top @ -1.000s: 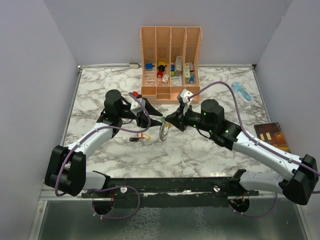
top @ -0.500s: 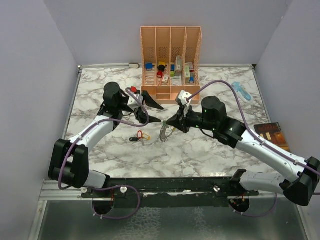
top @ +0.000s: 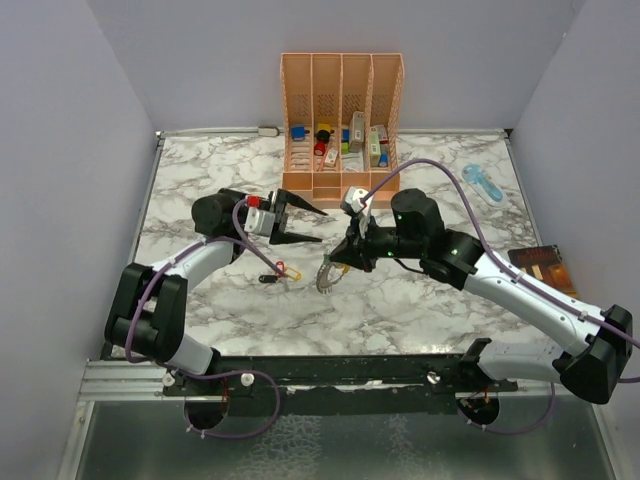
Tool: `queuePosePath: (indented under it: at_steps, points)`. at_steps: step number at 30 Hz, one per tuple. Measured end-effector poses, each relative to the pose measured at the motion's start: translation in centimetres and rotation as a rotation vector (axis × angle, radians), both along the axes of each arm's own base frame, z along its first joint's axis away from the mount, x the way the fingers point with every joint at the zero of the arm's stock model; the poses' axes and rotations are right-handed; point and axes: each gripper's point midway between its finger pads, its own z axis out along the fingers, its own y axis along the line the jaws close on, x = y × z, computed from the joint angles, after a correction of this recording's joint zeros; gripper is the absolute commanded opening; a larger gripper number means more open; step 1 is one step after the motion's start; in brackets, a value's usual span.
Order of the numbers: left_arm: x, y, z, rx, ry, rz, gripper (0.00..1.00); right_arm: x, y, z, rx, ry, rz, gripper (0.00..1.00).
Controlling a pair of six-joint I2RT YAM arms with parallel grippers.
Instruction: Put the keys on the keyring
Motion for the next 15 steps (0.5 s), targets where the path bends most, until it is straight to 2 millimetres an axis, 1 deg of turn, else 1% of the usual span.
queuePosePath:
  at_steps: [2,4,7,10,11,13,15]
  points:
    - [-0.4,0.1,-0.1,-0.009,-0.028,-0.002,0.52,-0.1,-0.1,-0.1,-0.004,0.004,0.000,0.01]
    - [-0.7,0.2,-0.6,-0.007,-0.030,-0.005,0.52,-0.1,-0.1,-0.2,-0.009,0.008,-0.001,0.01]
    - [-0.9,0.4,-1.5,0.013,0.019,-0.006,0.52,-0.2,-0.3,-0.4,-0.017,0.014,-0.003,0.01]
    - [-0.6,0.6,-1.8,0.031,0.110,0.014,0.52,-0.1,-0.4,-0.5,-0.022,0.015,-0.010,0.01]
    - [0.0,0.7,-1.7,0.025,0.156,0.042,0.52,-0.1,-0.4,-0.4,-0.021,0.013,-0.014,0.01]
    - [1.9,0.7,-0.8,-0.001,0.257,0.119,0.51,0.0,-0.5,-0.2,-0.018,0.010,-0.026,0.01]
    - [5.0,0.5,1.1,-0.053,0.378,0.247,0.51,0.1,-0.7,0.1,-0.010,0.009,-0.043,0.01]
